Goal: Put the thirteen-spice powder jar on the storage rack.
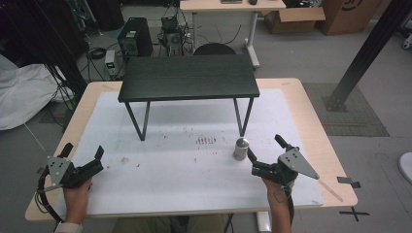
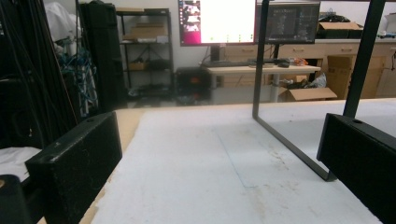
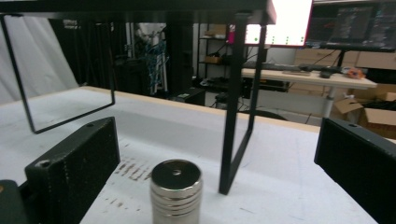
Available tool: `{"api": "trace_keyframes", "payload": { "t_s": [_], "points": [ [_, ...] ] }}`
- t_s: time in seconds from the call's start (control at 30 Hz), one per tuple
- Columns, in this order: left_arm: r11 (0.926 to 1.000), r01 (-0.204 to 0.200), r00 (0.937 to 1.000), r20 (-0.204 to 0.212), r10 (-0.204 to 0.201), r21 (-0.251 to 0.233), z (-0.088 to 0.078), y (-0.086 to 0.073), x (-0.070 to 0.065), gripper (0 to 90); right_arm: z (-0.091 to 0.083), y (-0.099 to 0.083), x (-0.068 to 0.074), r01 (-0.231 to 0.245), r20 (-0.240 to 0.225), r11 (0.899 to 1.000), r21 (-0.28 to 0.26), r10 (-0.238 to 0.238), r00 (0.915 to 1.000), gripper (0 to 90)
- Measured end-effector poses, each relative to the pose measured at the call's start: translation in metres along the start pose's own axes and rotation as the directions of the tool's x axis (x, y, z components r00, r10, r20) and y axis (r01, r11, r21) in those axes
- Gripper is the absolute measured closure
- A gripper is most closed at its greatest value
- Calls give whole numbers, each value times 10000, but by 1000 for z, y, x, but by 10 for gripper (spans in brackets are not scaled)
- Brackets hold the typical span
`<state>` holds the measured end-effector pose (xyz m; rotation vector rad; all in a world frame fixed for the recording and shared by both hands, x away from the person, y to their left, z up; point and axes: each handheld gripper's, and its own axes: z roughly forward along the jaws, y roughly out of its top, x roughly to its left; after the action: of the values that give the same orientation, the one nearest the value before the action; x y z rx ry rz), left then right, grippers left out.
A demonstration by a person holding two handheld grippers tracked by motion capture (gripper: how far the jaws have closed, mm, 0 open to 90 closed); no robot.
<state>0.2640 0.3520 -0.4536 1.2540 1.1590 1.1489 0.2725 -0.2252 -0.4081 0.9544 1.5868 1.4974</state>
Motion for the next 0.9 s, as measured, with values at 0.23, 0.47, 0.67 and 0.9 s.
{"api": "trace_keyframes", "payload": {
  "t_s": [0.23,0.47,0.67,0.9],
  "points": [
    [10000,-11,10000,5,11,6,0,0,0,5,13,-4,11,252,-497,9978,611,-222,9985,0],
    [10000,-3,10000,7,3,-7,0,0,0,4,32,-10,16,114,-821,9907,1356,-2,9966,0],
    [10000,3,10000,6,-3,-7,0,0,0,4,44,-17,16,-130,-774,9835,1806,274,9966,1],
    [10000,22,10000,13,-22,-16,0,0,0,4,53,-23,17,-199,-687,9760,2169,356,9970,9]
  ]
}}
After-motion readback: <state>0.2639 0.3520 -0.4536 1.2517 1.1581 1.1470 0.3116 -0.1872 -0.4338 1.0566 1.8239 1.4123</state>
